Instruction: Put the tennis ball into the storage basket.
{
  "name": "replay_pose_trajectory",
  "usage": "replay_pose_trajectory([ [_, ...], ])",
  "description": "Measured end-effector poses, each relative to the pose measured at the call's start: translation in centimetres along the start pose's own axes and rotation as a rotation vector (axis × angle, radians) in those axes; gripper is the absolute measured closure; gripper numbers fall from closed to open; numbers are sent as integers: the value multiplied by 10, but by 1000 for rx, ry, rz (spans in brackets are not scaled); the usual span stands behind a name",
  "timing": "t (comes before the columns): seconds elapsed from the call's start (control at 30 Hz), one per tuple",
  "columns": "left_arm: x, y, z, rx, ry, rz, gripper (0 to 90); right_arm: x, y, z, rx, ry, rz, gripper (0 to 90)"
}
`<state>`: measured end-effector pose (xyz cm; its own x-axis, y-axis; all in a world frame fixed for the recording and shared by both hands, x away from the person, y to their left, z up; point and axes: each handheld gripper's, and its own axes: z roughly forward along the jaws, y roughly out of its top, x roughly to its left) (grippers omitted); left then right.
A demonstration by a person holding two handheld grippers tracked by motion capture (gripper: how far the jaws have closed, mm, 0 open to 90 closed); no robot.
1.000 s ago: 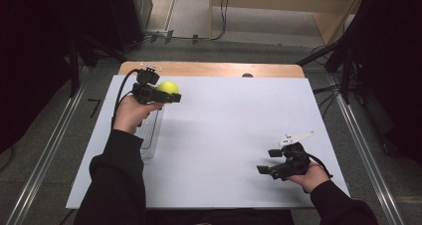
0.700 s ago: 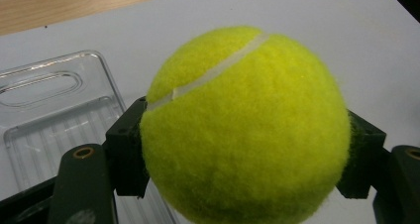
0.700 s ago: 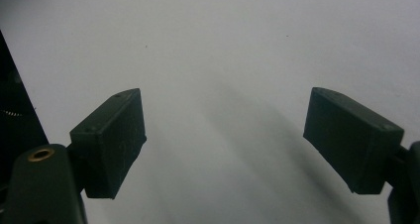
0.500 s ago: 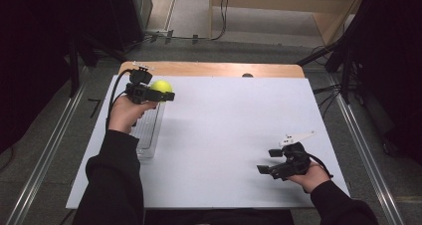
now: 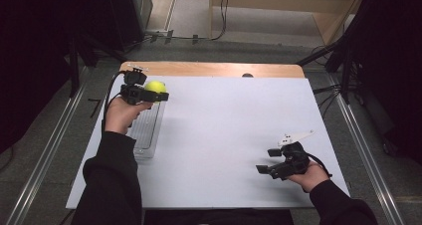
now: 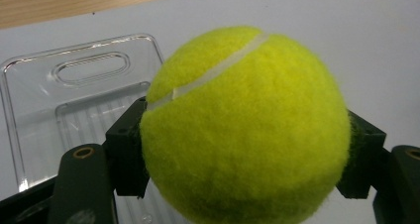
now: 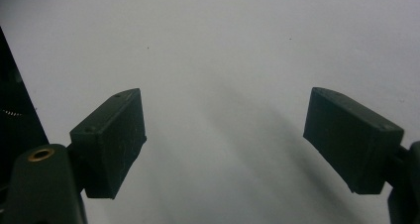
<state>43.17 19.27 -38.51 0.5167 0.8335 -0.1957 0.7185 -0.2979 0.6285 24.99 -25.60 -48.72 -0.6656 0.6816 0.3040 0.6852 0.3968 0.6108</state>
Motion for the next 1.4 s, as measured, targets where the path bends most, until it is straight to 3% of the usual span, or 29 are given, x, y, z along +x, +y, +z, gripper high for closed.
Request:
replay_pose_trajectory([
  [0.93, 23, -11, -8, -31, 94, -67, 268, 0, 1, 1, 4, 0, -10, 142],
  [1.4, 25, -13, 1, -24, 120, -74, 267, 0, 2, 1, 6, 0, -6, 142],
])
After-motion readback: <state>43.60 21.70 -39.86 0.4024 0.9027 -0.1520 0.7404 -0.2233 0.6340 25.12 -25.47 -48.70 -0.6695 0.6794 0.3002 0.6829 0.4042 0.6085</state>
